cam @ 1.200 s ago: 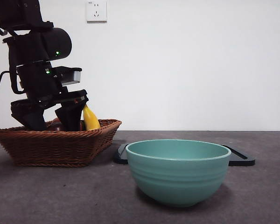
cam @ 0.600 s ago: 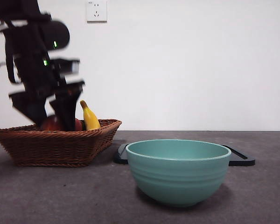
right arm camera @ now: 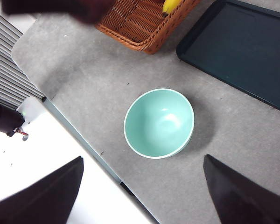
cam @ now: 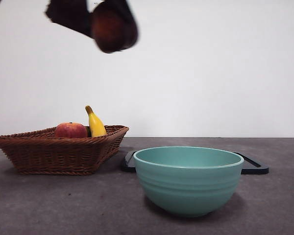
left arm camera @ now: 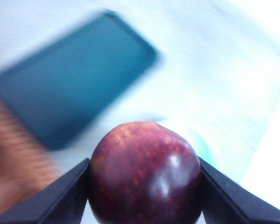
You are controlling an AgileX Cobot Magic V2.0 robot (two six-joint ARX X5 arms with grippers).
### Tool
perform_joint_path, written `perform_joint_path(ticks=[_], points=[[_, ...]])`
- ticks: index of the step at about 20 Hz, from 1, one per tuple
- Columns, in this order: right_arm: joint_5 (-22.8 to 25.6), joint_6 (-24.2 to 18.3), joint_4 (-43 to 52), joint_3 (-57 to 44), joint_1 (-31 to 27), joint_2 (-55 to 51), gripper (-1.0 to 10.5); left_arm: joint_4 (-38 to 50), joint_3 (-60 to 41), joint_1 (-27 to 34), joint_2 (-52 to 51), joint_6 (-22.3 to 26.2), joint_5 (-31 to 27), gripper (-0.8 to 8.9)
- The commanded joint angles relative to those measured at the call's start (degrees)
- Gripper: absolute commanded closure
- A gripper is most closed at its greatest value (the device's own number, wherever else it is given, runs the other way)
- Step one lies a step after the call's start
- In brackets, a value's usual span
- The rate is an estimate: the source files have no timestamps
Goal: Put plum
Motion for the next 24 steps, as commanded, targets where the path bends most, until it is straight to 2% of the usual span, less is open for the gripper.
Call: perform_joint_path(ticks=[1,8,10,18,24], points=[[0.04,0.22,0.37,1.07,0.24,0.37,5.4,0.72,1.01,-4.85,3.15,-0.48,0.26,5.47],[0.04,0.22,0.37,1.07,0.24,0.37,5.4,2.64,1.01,-13.16,14.58,1.79,-1.68,5.47],[0.04,0.22,0.37,1.07,0.24,0.37,5.4,3.06,1.01,-14.60,17.86,2.86,-4.07,5.47],[0.04,0.22,0.37,1.07,0.24,0.37,5.4,8.22,1.01,-17.46,26.88,5.16,-9.88,5.47],[0.04,0.20,0.37,1.07,0.26,0.37,5.4,8.41,1.01,-18.10,29.81,5.97,-10.16,5.46]])
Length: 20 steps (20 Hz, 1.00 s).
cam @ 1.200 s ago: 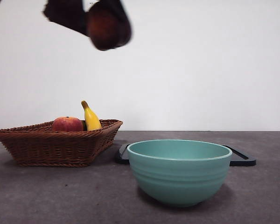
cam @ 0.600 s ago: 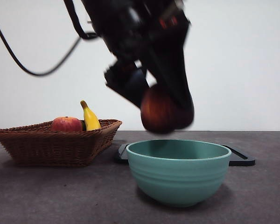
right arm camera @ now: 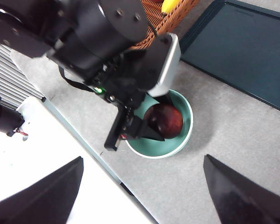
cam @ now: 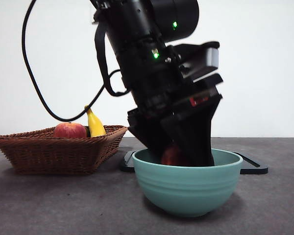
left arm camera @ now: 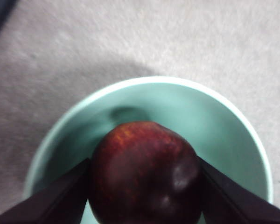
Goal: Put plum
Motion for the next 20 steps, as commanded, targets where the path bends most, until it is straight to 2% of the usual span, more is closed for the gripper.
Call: perform_joint_path(ticks=[1,4,7,8,13,20], points=[[0.04,0.20,0.35,1.07,0.24,0.37,5.4,0.00,1.01,-0.87,1.88,1.60,-0.09,5.37],[0.04,0.20,0.35,1.07,0.24,0.37,5.4,0.15,1.03,-1.27,1.88,1.81,-0.09,5.26],[0.07,0.17,0.35,1.07,0.24,0.37,5.4,0.02,1.03,-1.42,1.88,1.79,-0.09,3.99],[0.07,0.17,0.35,1.07,0.24,0.37,5.4,0.04,1.03,-1.53,1.86,1.77,-0.09,3.83],[0.28,0.17,0.37,1.07,0.24,0.37,5.4,-1.92,3.10,-1.53,1.20,1.64,-0.07,3.81],[0.28,0.17,0.35,1.07,0.24,0.35,5.4,-10.99,13.53,-0.87,-0.92,1.64,0.00,3.81]])
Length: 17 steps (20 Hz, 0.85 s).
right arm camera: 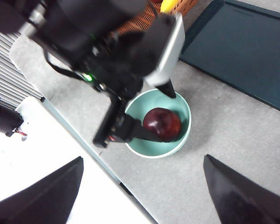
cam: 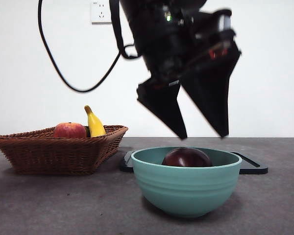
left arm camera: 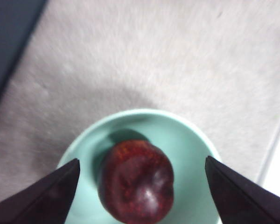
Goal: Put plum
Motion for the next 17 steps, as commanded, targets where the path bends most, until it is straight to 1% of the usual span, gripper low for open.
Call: perform_joint_path(ticks=[1,4,8,12,15,17], points=[[0.04,0.17,0.33,1.07,0.24,0.35,5.4,0.20,3.34,0.61,-2.56,0.59,0.11,3.81],[0.07,0.17,0.33,1.07,0.26,0.35,5.4,2.01,4.04,4.55,-9.70,-1.64,0.13,3.81],[0.04,0.17,0.35,1.07,0.24,0.37,5.4,1.11,4.04,12.70,-20.65,-3.65,0.87,3.81],[0.07,0.17,0.35,1.07,0.26,0.37,5.4,-2.97,3.34,22.47,-30.40,-4.92,6.27,3.82],[0.07,0.17,0.35,1.07,0.24,0.37,5.4,-7.93,0.87,28.61,-36.35,-4.48,7.02,3.81],[0.07,0.17,0.37,1.07,0.26,0.37,5.4,-8.50,-3.78,31.71,-40.92,-4.46,11.17,3.81]])
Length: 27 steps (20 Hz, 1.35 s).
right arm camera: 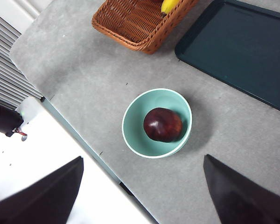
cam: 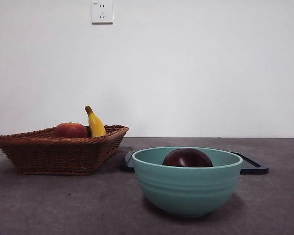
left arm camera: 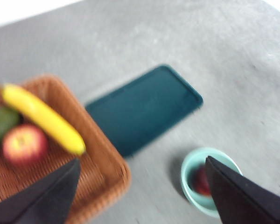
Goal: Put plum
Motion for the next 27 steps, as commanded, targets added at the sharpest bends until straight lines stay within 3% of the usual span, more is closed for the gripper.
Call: perform_joint_path(ticks=[1,11,20,24,27], points=[[0.04,0.17,0.37,1.07,0.26,0.37,5.4,-0.04,-5.35,2.32,-4.26,-0.17,5.42,3.81],[0.04,0.20,0.33,0.96,0.26,0.39,5.4,-0.55,-30.49,3.02,-18.75,0.09,18.18,4.14],[0.48,3.02,1.20,-3.13,1.31,2.80,5.4,-0.66,-30.75,3.02,-18.80,-0.02,19.28,4.16],[3.76,9.60,11.30,-10.10,4.83,5.92,5.4,-0.61,-30.75,3.02,-18.80,-0.02,19.28,4.16],[9.25,12.70,18.03,-13.99,8.94,9.75,5.4,-0.39,-30.75,3.02,-18.80,0.00,19.28,4.16]])
